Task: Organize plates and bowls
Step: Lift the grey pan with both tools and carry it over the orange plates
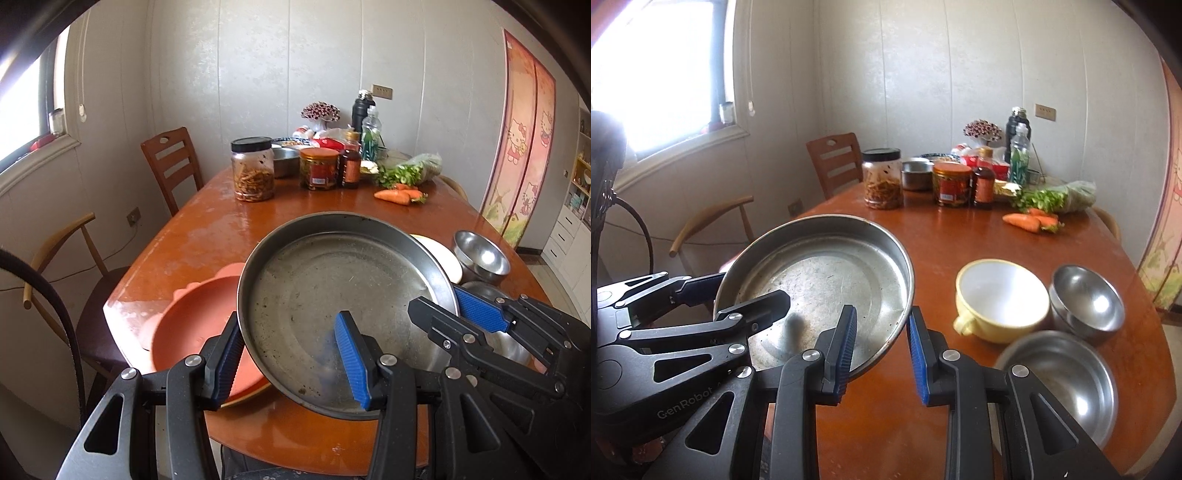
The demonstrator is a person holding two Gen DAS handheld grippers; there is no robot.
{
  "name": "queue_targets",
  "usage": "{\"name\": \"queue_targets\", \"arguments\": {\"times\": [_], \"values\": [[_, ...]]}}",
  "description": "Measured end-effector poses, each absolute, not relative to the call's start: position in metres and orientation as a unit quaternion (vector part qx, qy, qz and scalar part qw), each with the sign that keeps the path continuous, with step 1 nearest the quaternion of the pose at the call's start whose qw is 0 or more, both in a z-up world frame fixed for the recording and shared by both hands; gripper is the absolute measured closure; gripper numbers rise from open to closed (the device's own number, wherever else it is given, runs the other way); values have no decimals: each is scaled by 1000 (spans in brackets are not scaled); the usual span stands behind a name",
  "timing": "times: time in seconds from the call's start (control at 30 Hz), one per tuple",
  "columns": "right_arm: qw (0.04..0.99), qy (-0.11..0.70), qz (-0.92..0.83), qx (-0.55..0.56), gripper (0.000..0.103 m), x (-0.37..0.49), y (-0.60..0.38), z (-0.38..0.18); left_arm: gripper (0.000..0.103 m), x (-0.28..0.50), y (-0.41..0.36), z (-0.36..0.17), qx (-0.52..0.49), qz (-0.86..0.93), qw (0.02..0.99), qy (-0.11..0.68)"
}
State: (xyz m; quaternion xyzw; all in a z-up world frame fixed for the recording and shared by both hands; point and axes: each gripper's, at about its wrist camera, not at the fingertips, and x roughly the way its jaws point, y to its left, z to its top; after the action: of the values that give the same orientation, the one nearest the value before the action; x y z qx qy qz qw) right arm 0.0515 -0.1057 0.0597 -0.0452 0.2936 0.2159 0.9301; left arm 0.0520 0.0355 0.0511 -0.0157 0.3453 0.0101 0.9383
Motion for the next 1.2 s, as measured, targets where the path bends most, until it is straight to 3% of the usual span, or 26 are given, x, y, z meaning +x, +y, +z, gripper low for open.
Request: {"name": "queue_targets", "arguments": {"times": [0.67, 1.2], "values": [[919, 281, 269, -71, 73, 73, -35, 69, 53, 56, 107, 54, -49, 56, 940, 333], [900, 311, 293, -85, 73, 108, 10, 38, 53, 79, 149, 17, -82, 75, 924, 366]]}}
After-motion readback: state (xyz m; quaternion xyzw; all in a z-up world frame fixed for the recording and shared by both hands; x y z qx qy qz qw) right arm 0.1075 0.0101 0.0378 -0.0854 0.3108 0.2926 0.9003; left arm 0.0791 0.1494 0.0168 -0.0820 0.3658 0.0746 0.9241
